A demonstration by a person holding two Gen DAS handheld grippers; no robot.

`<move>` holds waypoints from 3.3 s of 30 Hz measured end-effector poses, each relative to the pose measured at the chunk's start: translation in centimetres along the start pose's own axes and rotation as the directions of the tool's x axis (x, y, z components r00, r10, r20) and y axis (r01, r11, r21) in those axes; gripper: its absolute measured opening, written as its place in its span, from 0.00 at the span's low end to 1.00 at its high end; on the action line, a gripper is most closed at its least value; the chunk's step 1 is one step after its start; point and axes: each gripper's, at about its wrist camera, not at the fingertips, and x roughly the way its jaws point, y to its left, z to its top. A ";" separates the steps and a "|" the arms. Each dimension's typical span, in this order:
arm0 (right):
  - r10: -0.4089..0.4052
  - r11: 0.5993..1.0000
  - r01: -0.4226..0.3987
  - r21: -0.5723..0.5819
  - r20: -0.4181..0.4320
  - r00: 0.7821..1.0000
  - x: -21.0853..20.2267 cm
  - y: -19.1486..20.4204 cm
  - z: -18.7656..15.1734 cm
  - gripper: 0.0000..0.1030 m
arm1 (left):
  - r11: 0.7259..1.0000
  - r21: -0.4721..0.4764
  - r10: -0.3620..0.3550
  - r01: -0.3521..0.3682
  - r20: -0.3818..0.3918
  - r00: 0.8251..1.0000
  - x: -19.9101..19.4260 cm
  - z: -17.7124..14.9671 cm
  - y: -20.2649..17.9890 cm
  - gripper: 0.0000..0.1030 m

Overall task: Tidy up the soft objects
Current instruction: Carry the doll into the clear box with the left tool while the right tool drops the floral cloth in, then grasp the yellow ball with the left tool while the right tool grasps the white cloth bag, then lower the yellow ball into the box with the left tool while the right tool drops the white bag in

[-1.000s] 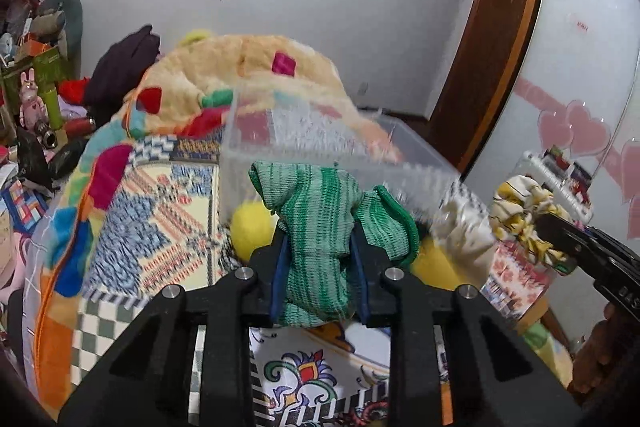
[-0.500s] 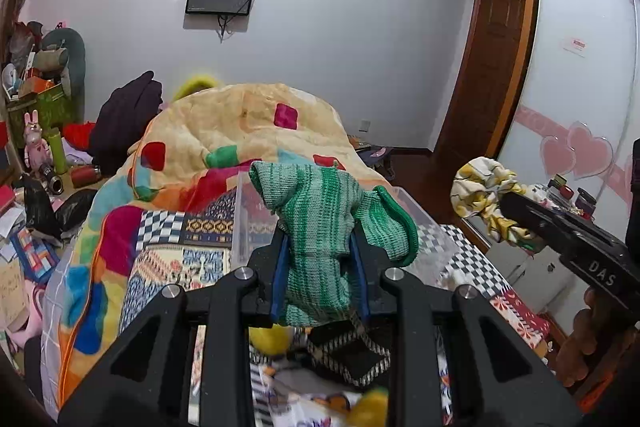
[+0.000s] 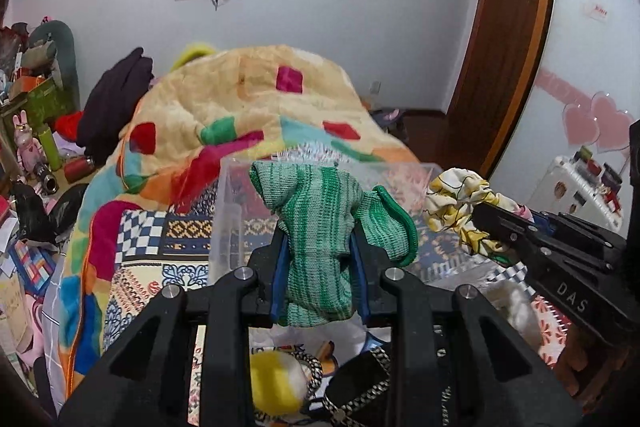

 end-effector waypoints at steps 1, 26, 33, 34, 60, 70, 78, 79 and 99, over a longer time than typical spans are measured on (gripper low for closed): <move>-0.004 1.000 0.004 -0.002 -0.017 1.000 0.4 0.0 0.0 0.16 | 1.000 0.007 0.003 -0.003 -0.014 1.000 0.6 -0.1 -0.1 0.27; -0.013 0.998 0.012 -0.055 -0.023 1.000 -0.8 -0.1 0.8 0.52 | 0.999 0.036 -0.020 0.019 0.014 1.000 -1.8 -0.3 0.0 0.67; -0.010 0.999 0.013 -0.049 0.073 0.997 -4.3 -0.5 1.0 0.70 | 0.999 0.042 -0.008 0.004 0.087 0.996 -5.6 -0.9 0.4 0.88; -0.012 0.999 0.016 -0.049 0.081 0.997 -4.6 -0.5 1.0 0.72 | 0.999 0.039 -0.008 0.004 0.092 0.996 -6.0 -1.0 0.6 0.89; -0.010 0.997 0.021 0.068 -0.148 0.989 -2.7 -4.8 -6.8 0.60 | 0.999 0.008 0.037 -0.036 -0.060 0.997 -2.2 -7.8 3.1 0.71; -0.015 0.996 0.028 0.086 -0.157 0.988 -3.3 -4.9 -7.4 0.19 | 0.999 -0.032 -0.040 0.036 -0.138 0.990 -0.8 -8.5 3.6 0.39; -0.040 0.995 0.048 0.084 -0.087 0.995 -5.2 -5.2 -6.3 0.15 | 1.000 0.002 -0.018 0.018 -0.072 0.997 -2.9 -7.9 2.8 0.38; -0.042 0.996 0.048 0.081 -0.076 0.996 -5.4 -5.2 -6.0 0.15 | 1.000 0.001 -0.020 0.020 -0.059 0.998 -3.3 -7.7 2.8 0.38; 0.034 0.999 -0.028 -0.045 0.155 0.987 -6.7 -0.4 1.1 0.15 | 0.999 0.020 -0.032 0.030 0.119 0.992 -6.1 -1.0 1.5 0.38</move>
